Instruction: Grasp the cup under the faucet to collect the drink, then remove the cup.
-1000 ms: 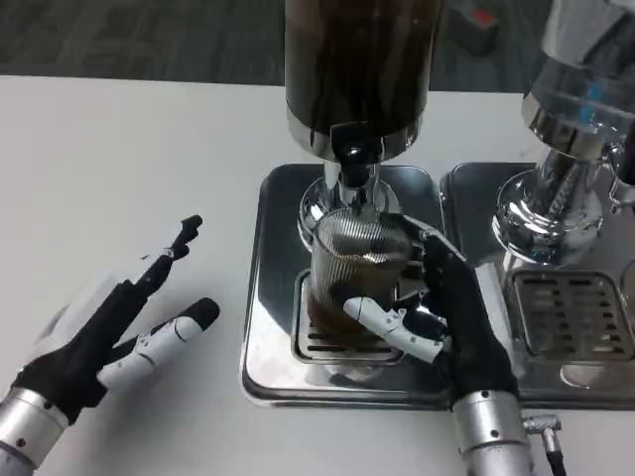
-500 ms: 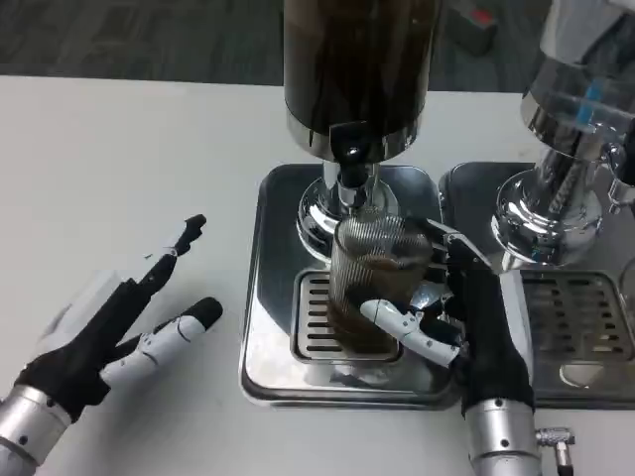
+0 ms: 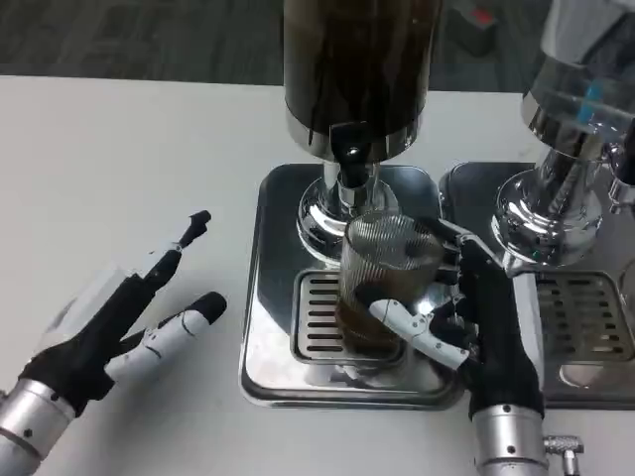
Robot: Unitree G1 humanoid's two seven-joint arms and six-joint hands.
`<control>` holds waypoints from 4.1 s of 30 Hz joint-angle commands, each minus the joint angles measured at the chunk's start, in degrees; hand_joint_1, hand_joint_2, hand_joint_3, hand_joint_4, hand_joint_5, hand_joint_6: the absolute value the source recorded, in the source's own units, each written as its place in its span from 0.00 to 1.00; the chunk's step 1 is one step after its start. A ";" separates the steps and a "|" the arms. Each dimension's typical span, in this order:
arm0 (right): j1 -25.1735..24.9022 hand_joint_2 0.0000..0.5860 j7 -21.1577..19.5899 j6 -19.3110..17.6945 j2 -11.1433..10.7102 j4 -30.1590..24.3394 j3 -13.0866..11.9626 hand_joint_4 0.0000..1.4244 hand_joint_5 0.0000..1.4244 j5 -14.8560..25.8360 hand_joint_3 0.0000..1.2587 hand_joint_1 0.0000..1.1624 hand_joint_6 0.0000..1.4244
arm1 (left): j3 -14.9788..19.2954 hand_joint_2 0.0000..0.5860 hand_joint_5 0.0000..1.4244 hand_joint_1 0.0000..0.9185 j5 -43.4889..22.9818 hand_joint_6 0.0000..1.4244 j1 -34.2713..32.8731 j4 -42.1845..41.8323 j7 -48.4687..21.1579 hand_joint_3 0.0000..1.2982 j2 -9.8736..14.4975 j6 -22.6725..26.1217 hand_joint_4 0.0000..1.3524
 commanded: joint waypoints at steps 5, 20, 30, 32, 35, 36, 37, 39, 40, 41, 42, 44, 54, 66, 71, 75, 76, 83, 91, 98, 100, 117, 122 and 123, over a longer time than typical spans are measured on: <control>2.85 0.37 -2.26 -2.05 1.36 -6.67 0.57 0.43 0.56 -2.29 0.33 0.83 0.77 | -0.76 0.30 0.00 0.00 1.56 0.00 -0.36 -0.63 -0.07 0.00 0.60 -0.70 0.00; 11.07 0.37 0.58 0.56 0.76 -17.22 1.80 0.43 0.56 -2.21 0.33 0.83 0.78 | -0.16 0.30 0.00 0.00 0.25 0.00 1.36 -3.68 -1.34 0.00 1.76 -0.61 0.00; 14.98 0.38 1.13 1.03 0.68 -22.32 2.69 0.43 0.56 -2.91 0.33 0.83 0.78 | -0.35 0.30 0.00 0.00 1.71 0.00 2.44 -6.62 -1.16 0.00 3.18 -0.51 0.00; 15.55 0.38 1.21 0.90 0.71 -22.89 2.87 0.43 0.56 -2.86 0.33 0.83 0.78 | -0.44 0.30 0.00 0.00 1.91 0.00 2.42 -6.89 -1.14 0.00 3.48 -0.38 0.00; 16.26 0.38 2.47 0.16 0.08 -23.63 3.30 0.43 0.56 -2.24 0.34 0.83 0.78 | -0.77 0.30 0.00 0.00 1.75 0.00 2.47 -8.13 -2.65 0.00 4.77 -0.67 0.00; 16.45 0.38 2.88 0.00 -0.12 -23.88 3.41 0.43 0.56 -2.27 0.34 0.83 0.78 | -0.71 0.30 0.00 0.00 1.94 0.00 2.69 -9.15 -3.12 0.00 5.57 -1.04 0.00; 16.66 0.38 3.26 -0.09 -0.45 -24.34 3.58 0.43 0.56 -2.63 0.34 0.83 0.78 | -0.49 0.30 0.00 0.00 2.35 0.00 2.89 -10.18 -3.25 0.00 6.44 -1.45 0.00; 17.45 0.38 3.81 -0.33 -0.79 -25.36 3.93 0.43 0.56 -3.11 0.34 0.82 0.78 | 0.12 0.30 0.00 0.00 3.47 0.00 3.13 -11.54 -2.73 0.00 7.72 -1.96 0.00; 17.69 0.38 3.99 -0.43 -0.84 -25.60 4.01 0.43 0.56 -3.15 0.34 0.82 0.78 | 0.39 0.29 0.00 0.00 4.39 0.00 3.09 -11.84 -2.17 0.00 8.37 -2.16 0.00; 17.97 0.38 4.17 -0.59 -0.84 -25.59 4.10 0.43 0.56 -3.04 0.34 0.82 0.78 | 0.51 0.29 0.00 0.00 5.03 0.00 3.02 -11.95 -1.74 0.00 8.78 -2.25 0.00; 18.33 0.38 4.30 -0.75 -0.91 -25.54 4.27 0.43 0.56 -3.09 0.34 0.82 0.78 | 0.57 0.29 0.00 0.00 5.80 0.00 3.01 -11.92 -1.24 0.00 9.20 -2.37 0.00; 18.96 0.37 4.41 -0.94 -1.10 -25.61 4.51 0.44 0.57 -3.38 0.34 0.80 0.79 | 0.60 0.29 0.00 0.00 8.64 0.00 3.35 -11.91 0.71 0.00 10.13 -2.75 0.00; 21.65 0.39 5.97 -0.55 -2.30 -30.36 4.68 0.45 0.57 -4.16 0.34 0.79 0.79 | 1.22 0.29 0.00 0.00 21.84 0.00 10.93 -19.88 11.57 0.00 13.22 -2.50 0.00; 25.48 0.37 8.93 0.21 -2.48 -35.81 4.65 0.46 0.58 -3.55 0.35 0.78 0.81 | 5.43 0.29 0.00 0.00 22.23 0.00 22.25 -33.50 13.21 0.00 14.28 5.49 0.00; 26.33 0.37 10.29 -0.07 -3.16 -37.18 4.79 0.46 0.59 -3.54 0.37 0.78 0.81 | 6.98 0.29 0.00 0.00 22.81 0.00 25.27 -35.97 14.35 0.00 13.27 8.40 0.00; 26.44 0.37 10.85 0.02 -3.28 -37.45 4.87 0.46 0.59 -3.39 0.37 0.78 0.81 | 7.27 0.29 0.00 0.00 22.71 0.00 26.02 -36.30 14.67 0.00 13.18 8.73 0.00; 26.59 0.37 11.16 0.06 -3.43 -37.69 4.90 0.46 0.59 -3.27 0.37 0.78 0.81 | 7.31 0.29 0.00 0.00 22.66 0.00 26.11 -36.44 14.69 0.00 13.18 8.75 0.00; 28.46 0.37 12.94 0.69 -3.62 -39.96 5.62 0.48 0.60 -2.62 0.38 0.77 0.83 | 7.00 0.29 0.00 0.00 22.21 0.00 26.40 -37.05 13.93 0.00 13.18 9.15 0.00; 29.06 0.39 13.43 0.38 -3.60 -39.68 5.30 0.49 0.61 -1.63 0.39 0.75 0.83 | 6.38 0.29 0.00 0.00 21.80 0.00 26.10 -37.27 13.34 0.00 12.50 10.26 0.00; 29.85 0.39 13.69 -0.02 -4.22 -40.47 4.44 0.50 0.61 -1.45 0.39 0.75 0.84 | 5.99 0.29 0.00 0.00 21.96 0.00 26.24 -38.36 13.17 0.00 11.81 10.78 0.00; 29.80 0.39 13.86 0.05 -4.24 -40.50 4.26 0.50 0.61 -1.21 0.39 0.75 0.84 | 5.91 0.29 0.00 0.00 21.97 0.00 26.25 -38.49 13.07 0.00 11.58 10.90 0.00; 30.53 0.41 13.67 0.09 -3.74 -40.65 4.41 0.51 0.61 -0.98 0.39 0.75 0.84 | 6.93 0.29 0.00 0.00 23.27 0.00 28.21 -40.63 15.10 0.00 11.14 11.42 0.00; 30.26 0.41 13.82 0.25 -3.74 -40.53 4.32 0.50 0.61 -0.79 0.39 0.76 0.84 | 6.97 0.29 0.00 0.00 23.16 0.00 28.39 -40.53 15.24 0.00 10.89 11.89 0.00; 30.16 0.41 13.97 0.48 -3.73 -40.50 4.29 0.50 0.61 -0.56 0.39 0.76 0.84 | 6.92 0.29 0.00 0.00 23.05 0.00 28.30 -40.39 15.14 0.00 10.88 11.94 0.00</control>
